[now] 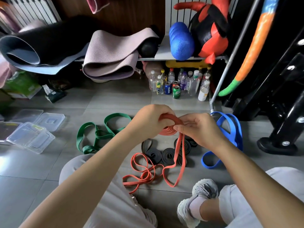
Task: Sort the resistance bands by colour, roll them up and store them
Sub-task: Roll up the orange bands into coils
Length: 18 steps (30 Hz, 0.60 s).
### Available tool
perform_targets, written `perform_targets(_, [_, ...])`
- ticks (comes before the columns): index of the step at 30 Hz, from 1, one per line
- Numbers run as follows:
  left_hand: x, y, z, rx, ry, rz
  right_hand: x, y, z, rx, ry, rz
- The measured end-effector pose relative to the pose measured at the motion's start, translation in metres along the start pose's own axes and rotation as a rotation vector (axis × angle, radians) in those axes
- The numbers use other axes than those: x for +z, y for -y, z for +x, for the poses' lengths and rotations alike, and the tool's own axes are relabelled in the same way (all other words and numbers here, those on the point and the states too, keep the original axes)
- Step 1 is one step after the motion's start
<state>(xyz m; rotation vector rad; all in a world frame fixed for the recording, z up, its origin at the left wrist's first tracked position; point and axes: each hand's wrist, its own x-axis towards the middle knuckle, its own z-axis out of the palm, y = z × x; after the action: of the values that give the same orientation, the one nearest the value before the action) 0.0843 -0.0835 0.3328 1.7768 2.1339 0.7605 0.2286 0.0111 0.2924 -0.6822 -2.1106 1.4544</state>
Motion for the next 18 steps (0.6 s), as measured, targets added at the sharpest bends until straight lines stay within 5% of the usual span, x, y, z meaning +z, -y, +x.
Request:
perform_targets(10, [0.008, 0.012, -0.006, -0.218, -0.220, -0.710, 0.004, -0.008, -0.006, 0.074, -0.045, 0.135])
perform_targets(15, [0.018, 0.005, -0.013, -0.341, -0.242, -1.254, 0.006, 0.000, -0.006, 0.037, -0.141, 0.219])
perform_targets(18, [0.020, 0.006, -0.016, -0.363, -0.215, -1.220, 0.002, 0.000, -0.004, 0.028, -0.125, 0.171])
